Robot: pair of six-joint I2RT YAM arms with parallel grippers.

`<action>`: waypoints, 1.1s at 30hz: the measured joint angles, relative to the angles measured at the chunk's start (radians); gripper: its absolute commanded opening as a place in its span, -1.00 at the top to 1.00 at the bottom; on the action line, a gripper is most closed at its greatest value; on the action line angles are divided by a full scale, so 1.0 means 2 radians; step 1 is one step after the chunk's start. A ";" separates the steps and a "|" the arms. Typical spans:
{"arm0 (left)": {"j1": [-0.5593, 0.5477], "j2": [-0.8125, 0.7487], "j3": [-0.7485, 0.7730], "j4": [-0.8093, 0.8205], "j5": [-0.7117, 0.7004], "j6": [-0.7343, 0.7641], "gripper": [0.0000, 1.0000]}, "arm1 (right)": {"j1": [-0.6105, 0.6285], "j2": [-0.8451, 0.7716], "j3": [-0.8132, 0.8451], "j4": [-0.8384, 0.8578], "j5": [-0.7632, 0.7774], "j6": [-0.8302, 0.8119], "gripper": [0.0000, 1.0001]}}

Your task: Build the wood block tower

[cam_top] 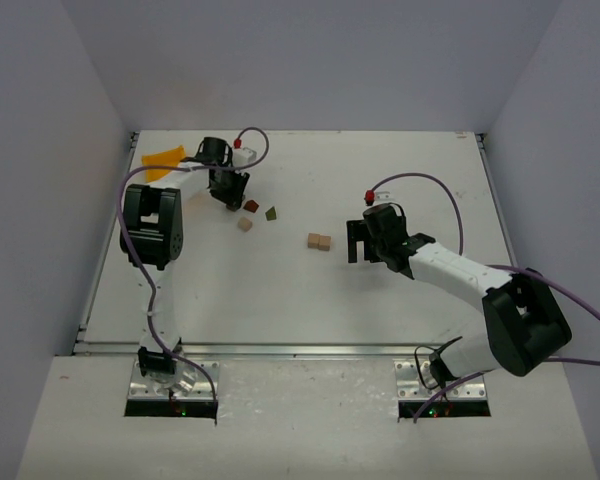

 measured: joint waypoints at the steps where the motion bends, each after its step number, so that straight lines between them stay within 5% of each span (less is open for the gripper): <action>1: 0.000 -0.002 0.003 -0.003 0.004 0.000 1.00 | 0.000 0.000 0.000 0.000 0.000 -0.001 -0.97; 7: -0.020 -0.072 0.015 -0.015 0.053 0.040 1.00 | 0.000 -0.015 -0.006 -0.008 0.011 0.002 -0.97; 15: -0.178 -0.197 0.010 -0.002 0.116 0.196 1.00 | 0.000 -0.133 -0.034 -0.062 0.066 0.021 -0.97; 24: -0.192 -0.153 -0.038 -0.042 0.144 0.293 1.00 | -0.003 -0.243 -0.054 -0.150 0.111 0.039 -0.97; 33: -0.251 -0.086 -0.026 -0.091 0.102 0.351 1.00 | -0.003 -0.263 -0.066 -0.177 0.103 0.038 -0.97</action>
